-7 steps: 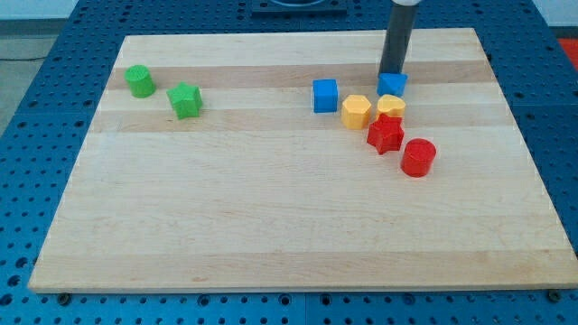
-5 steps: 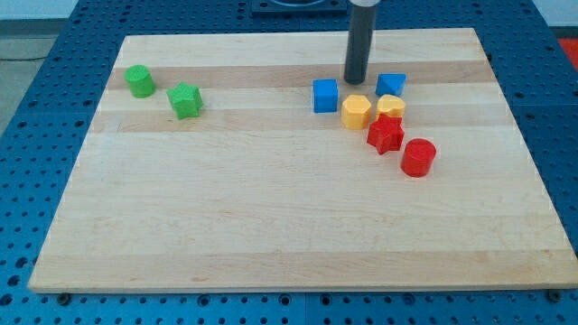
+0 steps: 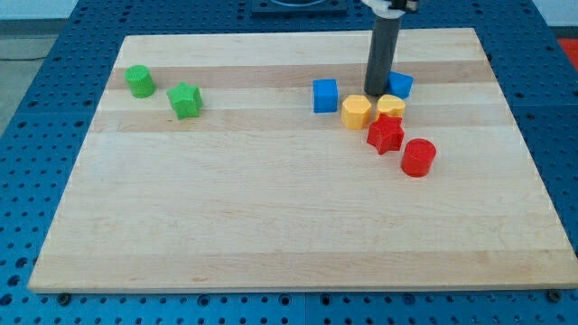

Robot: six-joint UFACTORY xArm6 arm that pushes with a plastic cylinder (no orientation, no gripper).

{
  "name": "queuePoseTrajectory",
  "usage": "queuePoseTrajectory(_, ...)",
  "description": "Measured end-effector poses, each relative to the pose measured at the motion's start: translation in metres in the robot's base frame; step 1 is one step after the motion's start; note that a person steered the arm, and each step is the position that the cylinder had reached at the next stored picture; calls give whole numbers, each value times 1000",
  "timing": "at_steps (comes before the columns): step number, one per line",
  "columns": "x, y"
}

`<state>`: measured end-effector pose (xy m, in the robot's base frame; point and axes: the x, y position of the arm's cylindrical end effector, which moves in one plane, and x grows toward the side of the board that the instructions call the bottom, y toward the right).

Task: Slightly move the blue triangle towards the right

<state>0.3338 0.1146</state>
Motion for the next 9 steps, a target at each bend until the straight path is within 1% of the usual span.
queuePoseTrajectory(2,0,29)
queuePoseTrajectory(3,0,27)
queuePoseTrajectory(4,-18,7)
queuePoseTrajectory(5,-51,-50)
queuePoseTrajectory(6,-73,-135)
queuePoseTrajectory(7,-73,-225)
queuePoseTrajectory(8,-65,-296)
queuePoseTrajectory(9,-27,-308)
